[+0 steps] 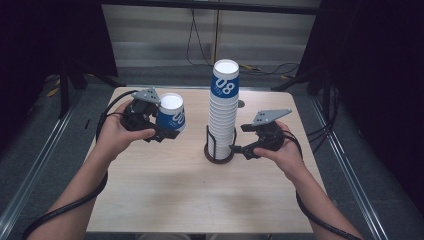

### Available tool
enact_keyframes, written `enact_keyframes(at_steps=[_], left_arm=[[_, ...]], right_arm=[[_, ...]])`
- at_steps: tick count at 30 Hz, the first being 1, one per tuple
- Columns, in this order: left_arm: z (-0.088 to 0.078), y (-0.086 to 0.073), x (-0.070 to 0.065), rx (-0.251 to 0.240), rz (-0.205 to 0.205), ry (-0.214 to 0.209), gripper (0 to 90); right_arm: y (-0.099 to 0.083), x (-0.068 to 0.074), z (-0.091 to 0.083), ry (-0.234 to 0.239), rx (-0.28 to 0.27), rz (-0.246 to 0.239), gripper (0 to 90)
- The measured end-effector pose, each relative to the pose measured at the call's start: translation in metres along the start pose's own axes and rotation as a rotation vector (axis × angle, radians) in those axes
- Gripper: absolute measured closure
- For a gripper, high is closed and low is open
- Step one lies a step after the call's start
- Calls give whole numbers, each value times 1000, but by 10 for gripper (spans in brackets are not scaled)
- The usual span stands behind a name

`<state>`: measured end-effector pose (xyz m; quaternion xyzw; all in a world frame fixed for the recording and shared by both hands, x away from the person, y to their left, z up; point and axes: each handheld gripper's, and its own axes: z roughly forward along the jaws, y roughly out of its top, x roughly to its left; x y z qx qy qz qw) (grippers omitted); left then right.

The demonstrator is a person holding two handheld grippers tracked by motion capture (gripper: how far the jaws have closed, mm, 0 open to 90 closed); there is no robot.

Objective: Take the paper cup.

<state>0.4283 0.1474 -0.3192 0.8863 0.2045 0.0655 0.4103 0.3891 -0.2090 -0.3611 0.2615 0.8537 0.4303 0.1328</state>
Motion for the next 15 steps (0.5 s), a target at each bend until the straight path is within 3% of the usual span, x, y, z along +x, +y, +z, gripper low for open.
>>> enact_keyframes(at_steps=[9,10,15], left_arm=[[13,-16,-8,32,4,-21,189],[14,-18,-8,45,18,-29,189],[22,-27,-12,53,7,-44,191]], right_arm=[[-14,5,4,21,15,-2,151],[-14,5,4,21,15,-2,151],[-19,6,8,30,20,0,151]])
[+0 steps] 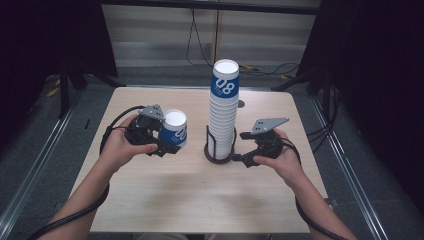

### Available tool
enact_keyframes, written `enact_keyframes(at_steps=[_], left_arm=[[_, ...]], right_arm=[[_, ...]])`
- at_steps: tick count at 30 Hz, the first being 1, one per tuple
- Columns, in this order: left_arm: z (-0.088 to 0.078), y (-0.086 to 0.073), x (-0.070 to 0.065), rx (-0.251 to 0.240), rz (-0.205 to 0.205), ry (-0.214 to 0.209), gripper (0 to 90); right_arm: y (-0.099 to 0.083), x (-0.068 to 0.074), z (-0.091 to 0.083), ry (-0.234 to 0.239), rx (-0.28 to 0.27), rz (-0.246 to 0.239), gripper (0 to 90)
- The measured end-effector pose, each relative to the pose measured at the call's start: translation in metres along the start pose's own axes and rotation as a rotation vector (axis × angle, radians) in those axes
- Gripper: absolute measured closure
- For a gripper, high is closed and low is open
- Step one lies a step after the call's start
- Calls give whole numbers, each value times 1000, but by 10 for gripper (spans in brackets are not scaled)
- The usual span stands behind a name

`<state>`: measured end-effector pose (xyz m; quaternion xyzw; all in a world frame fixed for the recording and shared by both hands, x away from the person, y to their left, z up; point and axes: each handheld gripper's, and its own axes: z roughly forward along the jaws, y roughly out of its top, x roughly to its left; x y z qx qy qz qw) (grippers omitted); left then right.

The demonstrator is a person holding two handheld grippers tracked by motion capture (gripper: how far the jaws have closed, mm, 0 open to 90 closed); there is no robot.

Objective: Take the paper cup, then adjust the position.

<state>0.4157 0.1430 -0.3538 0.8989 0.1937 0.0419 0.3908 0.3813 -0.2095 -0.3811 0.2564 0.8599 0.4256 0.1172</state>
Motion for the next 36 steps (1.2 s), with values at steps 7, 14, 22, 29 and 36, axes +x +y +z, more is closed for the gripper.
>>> enact_keyframes(at_steps=[7,14,22,29,36], left_arm=[[7,-6,-2,13,-4,-11,190],[18,-13,-8,60,9,-15,190],[29,-16,-15,155,57,-24,190],[39,-16,-21,205,80,-28,190],[51,-14,-26,280,121,-41,190]], right_arm=[[-3,2,4,9,3,-2,151],[-9,5,9,30,21,-12,151],[-13,13,15,54,45,-43,151],[-14,19,19,73,69,-87,151],[-20,21,25,96,77,-89,151]])
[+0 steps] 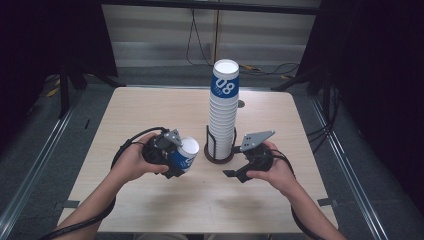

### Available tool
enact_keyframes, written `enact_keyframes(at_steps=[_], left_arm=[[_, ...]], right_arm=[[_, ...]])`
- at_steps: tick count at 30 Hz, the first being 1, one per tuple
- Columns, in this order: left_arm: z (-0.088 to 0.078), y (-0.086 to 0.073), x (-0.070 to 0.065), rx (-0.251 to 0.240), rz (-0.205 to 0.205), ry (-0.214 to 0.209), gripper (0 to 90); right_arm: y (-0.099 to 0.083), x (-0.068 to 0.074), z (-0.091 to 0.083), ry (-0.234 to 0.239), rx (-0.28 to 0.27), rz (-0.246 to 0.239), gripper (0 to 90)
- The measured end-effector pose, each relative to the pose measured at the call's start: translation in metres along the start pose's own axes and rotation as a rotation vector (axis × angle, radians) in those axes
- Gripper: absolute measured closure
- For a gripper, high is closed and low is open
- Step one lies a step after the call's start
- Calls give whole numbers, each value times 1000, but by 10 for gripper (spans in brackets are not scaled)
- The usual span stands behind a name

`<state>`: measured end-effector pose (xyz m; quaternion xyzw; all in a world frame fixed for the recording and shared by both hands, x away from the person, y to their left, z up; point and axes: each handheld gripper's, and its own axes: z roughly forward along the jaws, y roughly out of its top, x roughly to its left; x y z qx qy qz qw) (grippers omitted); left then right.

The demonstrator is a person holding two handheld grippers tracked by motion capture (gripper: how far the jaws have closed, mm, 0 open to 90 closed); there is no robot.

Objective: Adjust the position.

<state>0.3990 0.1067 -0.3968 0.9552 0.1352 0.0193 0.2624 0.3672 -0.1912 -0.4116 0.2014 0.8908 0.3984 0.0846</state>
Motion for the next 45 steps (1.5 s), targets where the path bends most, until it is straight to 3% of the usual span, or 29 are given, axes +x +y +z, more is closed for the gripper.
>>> enact_keyframes(at_steps=[14,19,24,28,32,36,45], left_arm=[[11,12,-8,65,40,-14,190],[14,16,-10,91,35,-31,190],[18,21,-10,133,72,-44,190],[20,23,-12,148,63,-48,190],[22,27,-11,156,90,-47,190],[24,32,-14,185,92,-57,190],[28,37,-17,192,114,-73,190]], right_arm=[[-6,3,3,5,5,-9,151],[-8,4,4,10,6,-12,151],[-11,6,5,12,7,-11,151],[-11,6,4,13,5,-15,151],[-11,8,2,18,5,-19,151],[-11,8,1,15,13,-22,151],[-7,10,2,32,15,-34,151]])
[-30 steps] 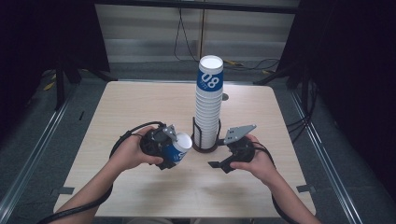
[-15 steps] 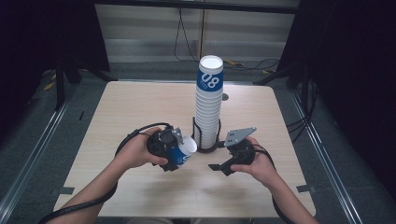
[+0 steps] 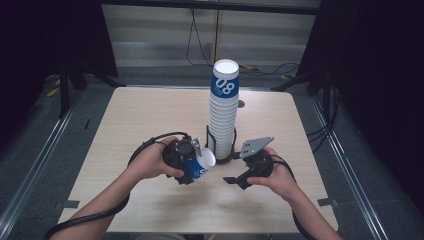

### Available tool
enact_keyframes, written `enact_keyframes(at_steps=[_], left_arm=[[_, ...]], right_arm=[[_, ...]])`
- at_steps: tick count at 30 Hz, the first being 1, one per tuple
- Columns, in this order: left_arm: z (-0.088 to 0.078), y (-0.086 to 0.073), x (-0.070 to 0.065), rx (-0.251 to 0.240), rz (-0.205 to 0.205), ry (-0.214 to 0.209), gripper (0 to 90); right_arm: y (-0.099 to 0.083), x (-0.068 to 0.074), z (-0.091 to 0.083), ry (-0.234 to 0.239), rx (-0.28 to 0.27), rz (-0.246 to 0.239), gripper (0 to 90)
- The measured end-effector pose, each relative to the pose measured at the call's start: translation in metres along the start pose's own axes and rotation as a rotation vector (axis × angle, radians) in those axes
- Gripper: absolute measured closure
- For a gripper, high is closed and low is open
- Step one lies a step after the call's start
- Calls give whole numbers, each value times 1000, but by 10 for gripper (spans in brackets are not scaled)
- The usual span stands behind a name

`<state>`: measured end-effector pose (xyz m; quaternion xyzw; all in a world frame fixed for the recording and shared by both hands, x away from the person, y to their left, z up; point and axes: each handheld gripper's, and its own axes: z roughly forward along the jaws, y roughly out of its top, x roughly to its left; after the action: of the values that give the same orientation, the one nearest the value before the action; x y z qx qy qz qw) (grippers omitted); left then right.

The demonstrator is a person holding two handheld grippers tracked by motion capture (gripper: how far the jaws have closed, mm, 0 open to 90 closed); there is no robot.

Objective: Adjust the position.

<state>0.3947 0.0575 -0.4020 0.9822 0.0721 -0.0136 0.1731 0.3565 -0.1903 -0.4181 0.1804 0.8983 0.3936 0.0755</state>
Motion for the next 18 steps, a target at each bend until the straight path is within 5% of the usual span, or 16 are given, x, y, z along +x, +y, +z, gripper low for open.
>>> enact_keyframes(at_steps=[18], left_arm=[[10,15,-2,2,34,-12,190]], right_arm=[[9,3,5,30,-2,-15,151]])
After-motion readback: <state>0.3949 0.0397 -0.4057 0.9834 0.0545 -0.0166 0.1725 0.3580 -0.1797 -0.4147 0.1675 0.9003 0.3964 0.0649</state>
